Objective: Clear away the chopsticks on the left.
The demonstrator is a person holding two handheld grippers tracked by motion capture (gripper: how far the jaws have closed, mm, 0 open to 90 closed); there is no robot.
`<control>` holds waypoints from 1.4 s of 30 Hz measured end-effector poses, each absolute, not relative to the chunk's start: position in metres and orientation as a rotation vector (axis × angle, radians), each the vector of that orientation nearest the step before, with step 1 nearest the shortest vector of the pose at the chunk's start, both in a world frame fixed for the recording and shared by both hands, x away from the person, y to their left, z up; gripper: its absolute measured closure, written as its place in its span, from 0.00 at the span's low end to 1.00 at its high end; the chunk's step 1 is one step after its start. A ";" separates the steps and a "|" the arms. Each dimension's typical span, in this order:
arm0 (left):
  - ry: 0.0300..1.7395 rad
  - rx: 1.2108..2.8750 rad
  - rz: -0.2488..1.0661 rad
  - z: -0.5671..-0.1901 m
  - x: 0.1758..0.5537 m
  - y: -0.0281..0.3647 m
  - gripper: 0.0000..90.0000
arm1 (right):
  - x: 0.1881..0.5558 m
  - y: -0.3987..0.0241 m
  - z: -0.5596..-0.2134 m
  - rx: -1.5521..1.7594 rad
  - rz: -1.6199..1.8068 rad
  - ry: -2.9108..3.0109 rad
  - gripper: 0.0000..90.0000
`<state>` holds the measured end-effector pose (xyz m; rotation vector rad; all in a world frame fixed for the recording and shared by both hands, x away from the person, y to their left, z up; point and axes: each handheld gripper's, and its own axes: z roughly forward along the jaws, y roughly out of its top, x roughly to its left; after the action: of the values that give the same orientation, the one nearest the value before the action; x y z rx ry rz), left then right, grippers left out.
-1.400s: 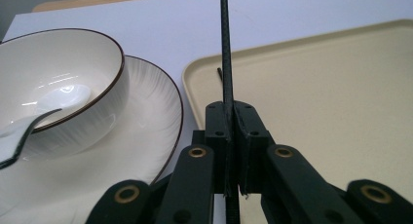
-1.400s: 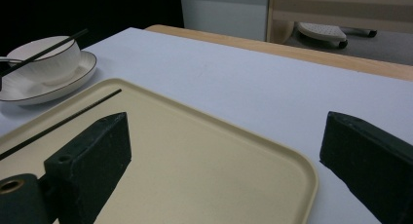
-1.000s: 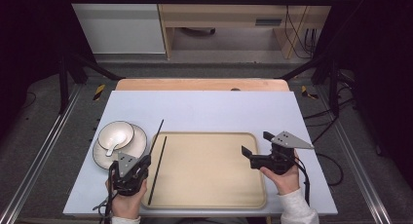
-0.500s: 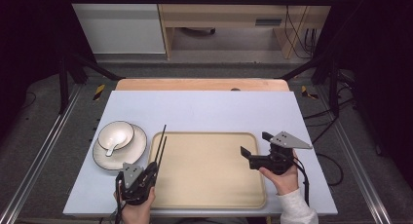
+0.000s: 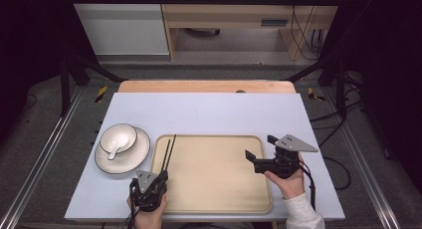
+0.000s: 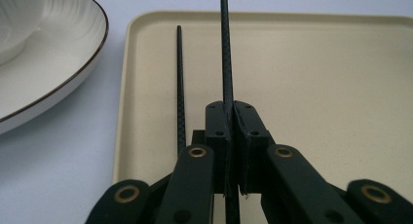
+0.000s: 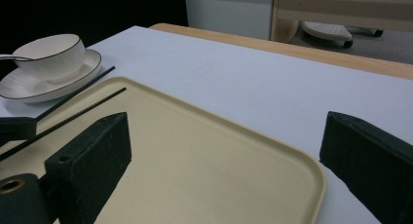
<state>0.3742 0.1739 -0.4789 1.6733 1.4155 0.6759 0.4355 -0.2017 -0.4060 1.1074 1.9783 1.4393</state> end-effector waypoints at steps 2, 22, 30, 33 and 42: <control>1.421 1.674 0.677 -0.480 0.376 0.174 0.95 | 0.436 -0.202 -0.406 1.107 1.435 1.980 0.05; 1.493 1.751 0.655 -0.485 0.390 0.170 0.95 | 0.436 -0.202 -0.407 1.106 1.432 1.985 0.05; 1.507 1.765 0.653 -0.484 0.392 0.168 0.94 | 0.436 -0.202 -0.406 1.106 1.437 1.981 0.05; 1.504 1.768 0.652 -0.484 0.392 0.169 0.92 | 0.436 -0.202 -0.406 1.106 1.436 1.981 0.05; 1.439 1.755 0.649 -0.475 0.391 0.171 0.88 | 0.436 -0.204 -0.406 1.110 1.437 1.972 0.05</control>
<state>0.3905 0.1710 -0.4751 1.7547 1.4392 0.6488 0.4357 -0.2040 -0.4057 1.1102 1.9721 1.4369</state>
